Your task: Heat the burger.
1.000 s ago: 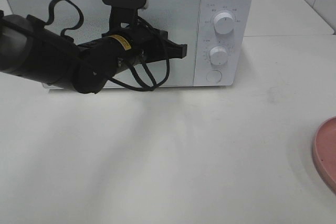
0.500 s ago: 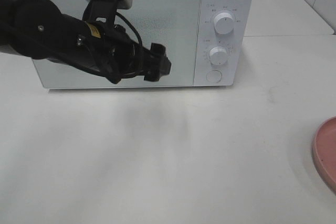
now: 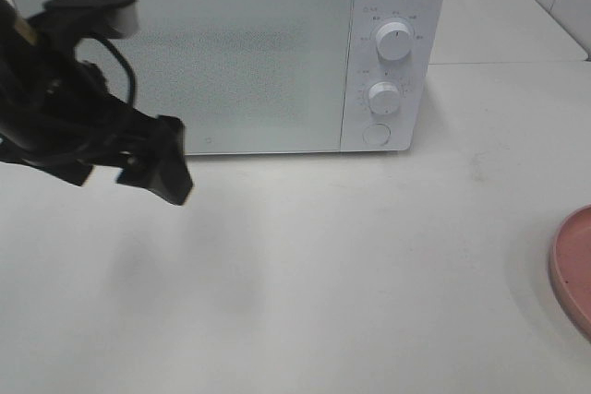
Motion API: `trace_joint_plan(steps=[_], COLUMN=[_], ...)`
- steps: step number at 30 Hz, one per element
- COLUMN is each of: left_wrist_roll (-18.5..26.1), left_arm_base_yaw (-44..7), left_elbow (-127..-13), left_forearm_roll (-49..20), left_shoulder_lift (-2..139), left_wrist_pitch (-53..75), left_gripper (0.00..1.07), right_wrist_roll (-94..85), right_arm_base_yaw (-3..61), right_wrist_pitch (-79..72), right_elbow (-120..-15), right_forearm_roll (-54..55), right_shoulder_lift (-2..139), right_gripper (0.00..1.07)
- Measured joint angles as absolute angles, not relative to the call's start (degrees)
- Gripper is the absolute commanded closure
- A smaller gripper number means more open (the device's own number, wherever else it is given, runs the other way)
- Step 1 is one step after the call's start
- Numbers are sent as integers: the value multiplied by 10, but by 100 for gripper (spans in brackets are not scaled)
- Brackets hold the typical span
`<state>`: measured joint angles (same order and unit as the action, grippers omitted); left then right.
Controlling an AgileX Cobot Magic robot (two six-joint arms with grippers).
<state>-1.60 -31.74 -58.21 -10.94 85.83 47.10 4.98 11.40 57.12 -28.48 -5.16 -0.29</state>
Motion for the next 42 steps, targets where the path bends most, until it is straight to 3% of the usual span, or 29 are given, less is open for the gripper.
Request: trace_joint_plan(steps=[1,3,4,5,6,7,11,18,28,42], left_wrist_roll=[-16,-18,-18,-18,-18,-18,-18,-18,-20,-21], left_arm_base_yaw=[-317,-259,-259,-214,-214,-174,-104,-32,-2,-2], left_elbow=[-582,-582,-582,-582,-582,-582,-574,-484,-348,-304], left_forearm_roll=[-109,-103,-103,-94,-94,-82,-62,-61,-51,-32], left_shoulder_lift=[858,830,830,810,810,794,755,654,481,207], left_wrist_pitch=[471,506,506,532,532,561,604,616,620,627], left_gripper=[7,7,7,7,7,7,7,7,7,7], right_wrist_roll=[50,50,50,50,50,50,50,50,50,50], right_arm_base_yaw=[114,114,114,114,114,114,114,114,114,114], right_wrist_pitch=[571,571,571,571,571,571,571,571,571,571], right_elbow=[-285,-285,-285,-285,-285,-285,-285,-285,-285,-285], right_forearm_roll=[-52,-52,-52,-52,-52,-52,-52,-52,-52,-52], right_shoulder_lift=[-3,-3,-3,-3,-3,-3,-3,-3,-3,-3], right_gripper=[35,35,35,35,35,35,35,35,35,35])
